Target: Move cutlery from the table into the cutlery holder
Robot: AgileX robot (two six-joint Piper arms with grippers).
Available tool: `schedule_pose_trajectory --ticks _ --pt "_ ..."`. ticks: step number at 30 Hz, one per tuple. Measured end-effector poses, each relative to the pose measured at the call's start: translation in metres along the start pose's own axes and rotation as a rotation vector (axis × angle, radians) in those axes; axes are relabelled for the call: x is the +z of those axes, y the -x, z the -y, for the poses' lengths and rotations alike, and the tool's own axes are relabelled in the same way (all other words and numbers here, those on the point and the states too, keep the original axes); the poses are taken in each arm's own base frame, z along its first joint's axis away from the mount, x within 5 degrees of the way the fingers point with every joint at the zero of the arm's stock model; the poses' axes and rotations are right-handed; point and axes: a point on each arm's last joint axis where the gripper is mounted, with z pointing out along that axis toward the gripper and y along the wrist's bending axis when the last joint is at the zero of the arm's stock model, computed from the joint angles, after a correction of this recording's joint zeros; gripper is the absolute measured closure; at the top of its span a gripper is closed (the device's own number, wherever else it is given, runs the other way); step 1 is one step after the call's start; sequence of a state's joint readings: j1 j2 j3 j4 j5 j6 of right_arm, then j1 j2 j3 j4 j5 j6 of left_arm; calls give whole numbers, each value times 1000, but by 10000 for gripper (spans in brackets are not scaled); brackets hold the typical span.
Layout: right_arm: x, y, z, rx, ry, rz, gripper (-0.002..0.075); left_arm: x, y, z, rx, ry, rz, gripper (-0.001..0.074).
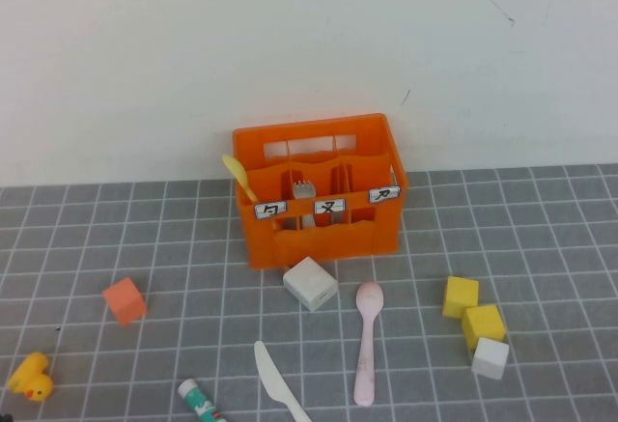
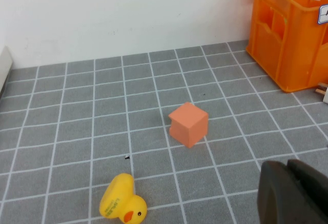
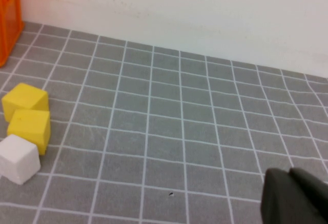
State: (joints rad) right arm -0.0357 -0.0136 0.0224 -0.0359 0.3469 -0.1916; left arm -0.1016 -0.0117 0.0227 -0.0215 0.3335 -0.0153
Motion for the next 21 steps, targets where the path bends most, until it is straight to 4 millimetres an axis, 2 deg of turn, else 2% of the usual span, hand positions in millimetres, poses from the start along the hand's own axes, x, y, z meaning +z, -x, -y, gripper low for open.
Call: schedule_pose_trajectory --ticks 21 --pt "0 0 0 -4 2 0 729 0 0 0 -2 0 0 736"
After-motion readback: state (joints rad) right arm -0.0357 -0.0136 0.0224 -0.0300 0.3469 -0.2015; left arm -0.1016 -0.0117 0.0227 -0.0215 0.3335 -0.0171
